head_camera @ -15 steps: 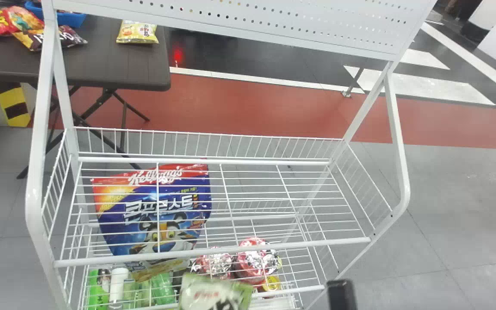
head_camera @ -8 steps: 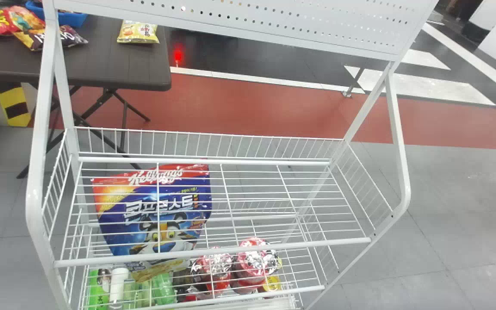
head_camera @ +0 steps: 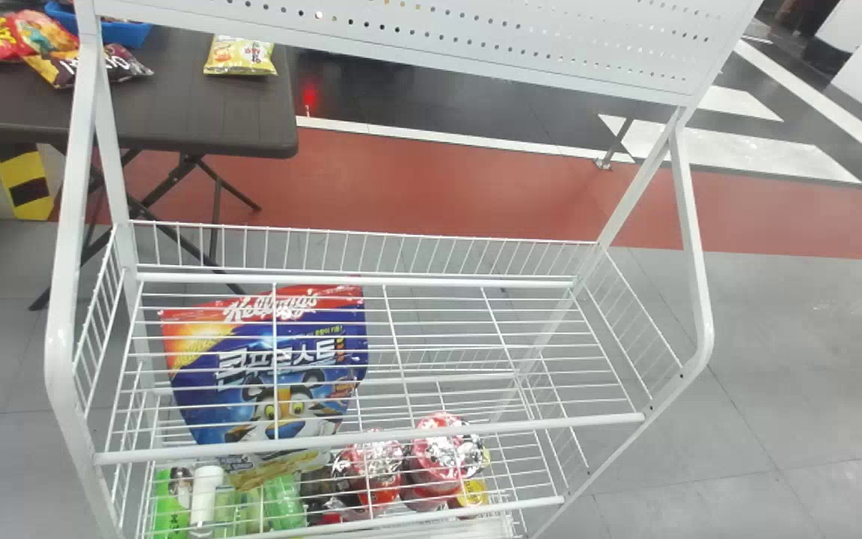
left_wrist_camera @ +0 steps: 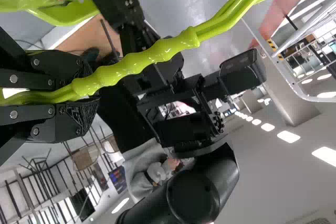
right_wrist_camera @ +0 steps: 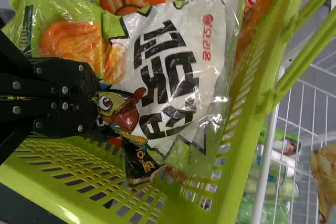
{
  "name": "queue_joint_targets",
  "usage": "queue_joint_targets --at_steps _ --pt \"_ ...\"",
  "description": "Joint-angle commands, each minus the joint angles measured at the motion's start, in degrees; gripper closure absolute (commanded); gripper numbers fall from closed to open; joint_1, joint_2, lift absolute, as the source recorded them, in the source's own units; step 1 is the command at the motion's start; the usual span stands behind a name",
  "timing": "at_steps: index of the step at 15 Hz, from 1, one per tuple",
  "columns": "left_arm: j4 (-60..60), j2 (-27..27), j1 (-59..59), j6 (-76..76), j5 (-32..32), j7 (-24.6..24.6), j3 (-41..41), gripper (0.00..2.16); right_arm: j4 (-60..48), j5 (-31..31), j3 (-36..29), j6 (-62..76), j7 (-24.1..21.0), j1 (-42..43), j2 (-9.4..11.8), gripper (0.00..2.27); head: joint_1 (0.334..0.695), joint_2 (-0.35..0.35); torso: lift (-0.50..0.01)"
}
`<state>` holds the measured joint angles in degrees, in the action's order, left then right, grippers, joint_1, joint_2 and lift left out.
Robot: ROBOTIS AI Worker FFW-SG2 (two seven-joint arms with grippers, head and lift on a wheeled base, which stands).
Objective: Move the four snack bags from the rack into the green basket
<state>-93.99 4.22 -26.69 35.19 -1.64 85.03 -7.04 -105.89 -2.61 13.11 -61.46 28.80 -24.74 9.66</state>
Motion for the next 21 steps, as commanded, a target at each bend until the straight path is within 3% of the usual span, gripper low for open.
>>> queue_joint_targets --at_steps 1,2,5,10,13,14,16,17,21 --pt "-0.05 0.00 -0.02 -0.07 0.06 -0.04 0.19 1.99 -3.09 0.15 -1.68 0.15 -0.15 -1.71 0.71 0.64 0.695 -0.350 0.000" --pt "0.04 0.00 0.06 -0.07 -0.03 -0.13 0.19 1.99 -5.55 0.15 -2.65 -0.02 -0.15 -3.30 1.15 0.00 0.695 -0.350 0.000" --pt "0.12 0.00 0.33 -0.07 -0.03 -0.30 0.01 1.99 -13.64 3.84 -8.45 4.37 0.29 -9.01 1.15 0.04 0.695 -0.350 0.000" --pt "0.21 0.00 -0.11 0.10 0.06 -0.66 0.01 1.99 -14.96 5.95 -10.21 42.52 -0.50 -14.11 1.15 0.06 0.695 -0.350 0.000" --pt "0.21 -0.18 -0.29 0.46 0.15 -0.74 0.10 1.99 -11.80 5.25 -7.92 70.29 -8.15 -17.01 1.15 0.05 0.695 -0.339 0.000" --pt "0.21 -0.27 -0.29 0.63 0.06 -0.83 0.01 1.99 -10.74 2.97 -5.46 78.38 -14.74 -18.15 1.33 0.04 0.695 -0.330 0.000" --pt "-0.05 -0.27 -0.29 2.21 -0.11 -1.45 -0.34 1.99 -10.65 2.17 -1.51 80.31 -26.87 -19.20 2.03 0.04 0.695 -0.335 0.000" --pt "-0.49 -0.27 -0.29 4.15 -0.29 -1.97 -0.52 1.99 -11.00 3.05 -0.89 78.20 -28.63 -19.47 2.03 0.04 0.695 -0.343 0.000" --pt "-3.74 -0.35 -1.52 13.64 -0.82 -4.00 -0.43 2.00 -13.47 7.89 -2.82 65.37 -28.28 -20.79 1.94 0.04 0.695 -0.350 0.000"
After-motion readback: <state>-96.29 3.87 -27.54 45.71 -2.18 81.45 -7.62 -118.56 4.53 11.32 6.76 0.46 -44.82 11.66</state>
